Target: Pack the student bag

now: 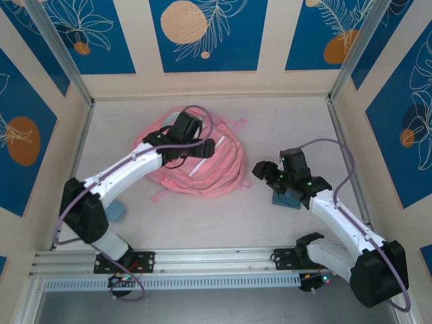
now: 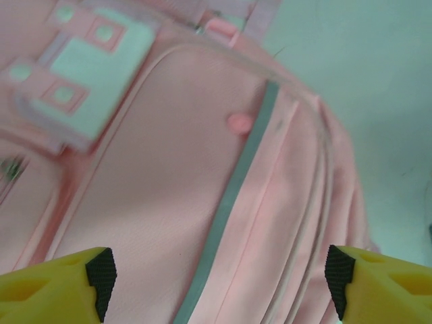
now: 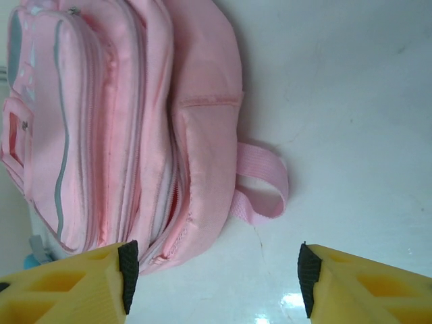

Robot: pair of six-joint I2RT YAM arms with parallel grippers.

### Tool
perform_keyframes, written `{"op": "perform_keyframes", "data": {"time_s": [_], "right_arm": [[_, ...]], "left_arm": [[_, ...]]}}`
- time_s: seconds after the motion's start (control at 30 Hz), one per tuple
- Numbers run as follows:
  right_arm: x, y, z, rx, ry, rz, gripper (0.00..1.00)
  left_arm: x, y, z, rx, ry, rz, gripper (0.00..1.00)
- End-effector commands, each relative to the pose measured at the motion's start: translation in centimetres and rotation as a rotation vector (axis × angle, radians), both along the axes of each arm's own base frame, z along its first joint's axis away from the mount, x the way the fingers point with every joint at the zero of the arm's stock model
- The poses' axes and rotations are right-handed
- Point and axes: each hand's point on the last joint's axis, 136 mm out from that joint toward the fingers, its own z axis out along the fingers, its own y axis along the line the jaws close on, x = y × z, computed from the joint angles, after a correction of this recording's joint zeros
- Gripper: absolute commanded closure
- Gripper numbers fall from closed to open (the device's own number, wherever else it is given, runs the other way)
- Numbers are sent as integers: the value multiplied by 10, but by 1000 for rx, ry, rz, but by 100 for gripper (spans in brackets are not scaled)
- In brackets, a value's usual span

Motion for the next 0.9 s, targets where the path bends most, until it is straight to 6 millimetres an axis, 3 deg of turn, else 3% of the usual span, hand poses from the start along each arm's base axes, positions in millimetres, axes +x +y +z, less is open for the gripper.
{"op": "perform_keyframes", "data": {"time_s": [0.0,0.2,0.33,0.53,0.87], "right_arm": [[2,7,15,-101,-36,96,34],[8,64,22,-33,0,233,35],[17,101,18,52,57,265,40],[35,133,12,136,107,275,50],[51,149,-9,173,205,230,55]], "left_arm": [[-14,39,-5,-5,-1,138,16],[-55,107,-35,11,-17,352,8],[-78,132,-58,-5,13,423,2],[-93,150,-71,-38,23,471,0],[-95,157,-84,-91,62,484,0]]}}
